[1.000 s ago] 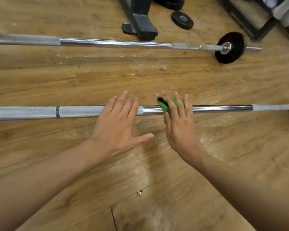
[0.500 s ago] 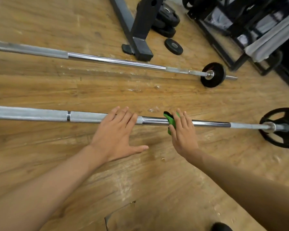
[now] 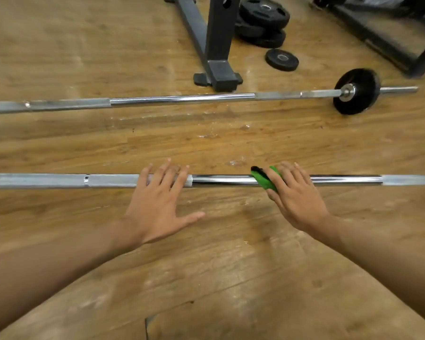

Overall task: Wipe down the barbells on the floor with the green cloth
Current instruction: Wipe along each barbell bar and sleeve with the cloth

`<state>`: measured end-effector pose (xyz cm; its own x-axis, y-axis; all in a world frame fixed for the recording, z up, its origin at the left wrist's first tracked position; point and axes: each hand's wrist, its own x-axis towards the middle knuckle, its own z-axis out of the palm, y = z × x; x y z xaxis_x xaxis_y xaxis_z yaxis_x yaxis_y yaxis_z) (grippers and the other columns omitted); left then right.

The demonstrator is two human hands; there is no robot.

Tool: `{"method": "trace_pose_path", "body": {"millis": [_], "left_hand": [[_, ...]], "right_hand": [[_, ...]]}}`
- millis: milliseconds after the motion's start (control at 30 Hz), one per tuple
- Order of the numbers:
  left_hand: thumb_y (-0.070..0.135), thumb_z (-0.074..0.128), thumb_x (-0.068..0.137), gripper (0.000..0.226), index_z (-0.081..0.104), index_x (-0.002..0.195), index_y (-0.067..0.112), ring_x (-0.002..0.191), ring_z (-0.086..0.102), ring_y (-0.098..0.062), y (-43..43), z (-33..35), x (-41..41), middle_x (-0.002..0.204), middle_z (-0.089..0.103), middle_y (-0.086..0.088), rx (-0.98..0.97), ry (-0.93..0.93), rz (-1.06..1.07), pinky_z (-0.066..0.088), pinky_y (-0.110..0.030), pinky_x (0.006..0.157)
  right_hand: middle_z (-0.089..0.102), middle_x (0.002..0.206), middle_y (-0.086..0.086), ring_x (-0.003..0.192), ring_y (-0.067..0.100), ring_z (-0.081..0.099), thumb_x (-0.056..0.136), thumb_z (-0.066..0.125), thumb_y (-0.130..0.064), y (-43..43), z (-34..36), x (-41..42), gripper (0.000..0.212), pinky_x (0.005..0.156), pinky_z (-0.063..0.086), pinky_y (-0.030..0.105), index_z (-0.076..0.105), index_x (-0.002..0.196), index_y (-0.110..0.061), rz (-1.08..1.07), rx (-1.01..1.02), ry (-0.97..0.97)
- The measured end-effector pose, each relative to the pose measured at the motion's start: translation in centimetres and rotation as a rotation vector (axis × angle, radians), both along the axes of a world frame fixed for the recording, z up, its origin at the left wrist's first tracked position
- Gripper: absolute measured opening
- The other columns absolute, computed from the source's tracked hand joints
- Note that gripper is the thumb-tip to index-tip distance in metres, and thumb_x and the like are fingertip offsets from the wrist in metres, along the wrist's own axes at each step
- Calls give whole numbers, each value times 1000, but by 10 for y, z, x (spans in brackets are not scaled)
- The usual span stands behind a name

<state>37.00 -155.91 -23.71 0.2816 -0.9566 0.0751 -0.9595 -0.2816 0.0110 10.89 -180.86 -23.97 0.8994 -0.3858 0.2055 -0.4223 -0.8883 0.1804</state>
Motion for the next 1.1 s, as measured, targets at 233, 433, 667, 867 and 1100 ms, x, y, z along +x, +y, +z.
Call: {"method": "trace_pose_path", "body": {"millis": [233, 433, 667, 867, 1100], "left_hand": [[87, 21, 95, 111, 23, 162, -1, 157, 24, -34, 5, 19, 10, 165, 34, -22, 156, -100, -153, 12, -48, 127], [75, 25, 103, 96, 9, 167, 6, 162, 5, -23, -53, 33, -30, 174, 13, -10, 207, -100, -387, 3, -45, 130], [75, 25, 103, 98, -2, 167, 6, 162, -1, -19, -60, 38, -56, 175, 6, -12, 304, -59, -304, 4, -39, 130], [76, 21, 102, 99, -7, 166, 5, 162, -3, -22, -65, 48, -60, 175, 1, -14, 391, -104, -340, 5, -43, 130], [70, 29, 103, 95, 3, 166, 4, 162, 4, -29, -104, 47, -68, 175, 5, -13, 282, -169, -621, 9, -48, 129]], "right_hand": [[61, 123, 11, 118, 38, 57, 111, 30, -45, -22, -18, -12, 51, 122, 27, 57, 51, 149, -19, 47, -76, -144], [63, 118, 13, 110, 39, 60, 111, 37, -43, -44, -30, -43, 43, 123, 26, 56, 59, 139, -19, 9, -6, -377], [67, 113, 10, 105, 38, 62, 107, 51, -36, -36, -42, -38, 31, 115, 38, 52, 69, 127, -20, -47, 67, -601], [68, 112, 9, 103, 37, 61, 106, 53, -35, -27, -40, -36, 28, 111, 37, 51, 72, 122, -20, -115, 104, -666], [68, 118, 8, 105, 33, 64, 108, 52, -34, -45, -34, -58, 35, 121, 34, 53, 65, 137, -20, 81, -23, -479]]}}
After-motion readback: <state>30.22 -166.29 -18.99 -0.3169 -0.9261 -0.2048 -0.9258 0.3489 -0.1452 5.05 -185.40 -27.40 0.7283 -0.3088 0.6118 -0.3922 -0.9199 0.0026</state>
